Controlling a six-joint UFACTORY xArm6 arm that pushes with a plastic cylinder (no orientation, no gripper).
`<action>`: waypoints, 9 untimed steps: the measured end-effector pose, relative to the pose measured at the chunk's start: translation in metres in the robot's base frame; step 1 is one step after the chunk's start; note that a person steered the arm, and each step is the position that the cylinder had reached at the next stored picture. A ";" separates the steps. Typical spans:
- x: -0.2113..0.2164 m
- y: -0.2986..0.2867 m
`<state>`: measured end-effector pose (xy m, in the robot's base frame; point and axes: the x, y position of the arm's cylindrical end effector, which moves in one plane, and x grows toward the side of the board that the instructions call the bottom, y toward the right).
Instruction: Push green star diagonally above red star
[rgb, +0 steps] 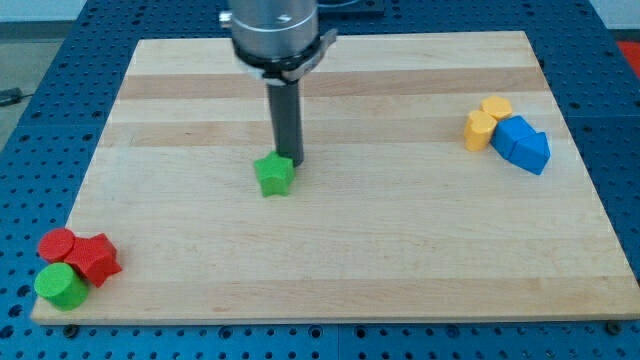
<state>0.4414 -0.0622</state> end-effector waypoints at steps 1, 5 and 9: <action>0.018 0.004; 0.052 -0.049; 0.073 -0.088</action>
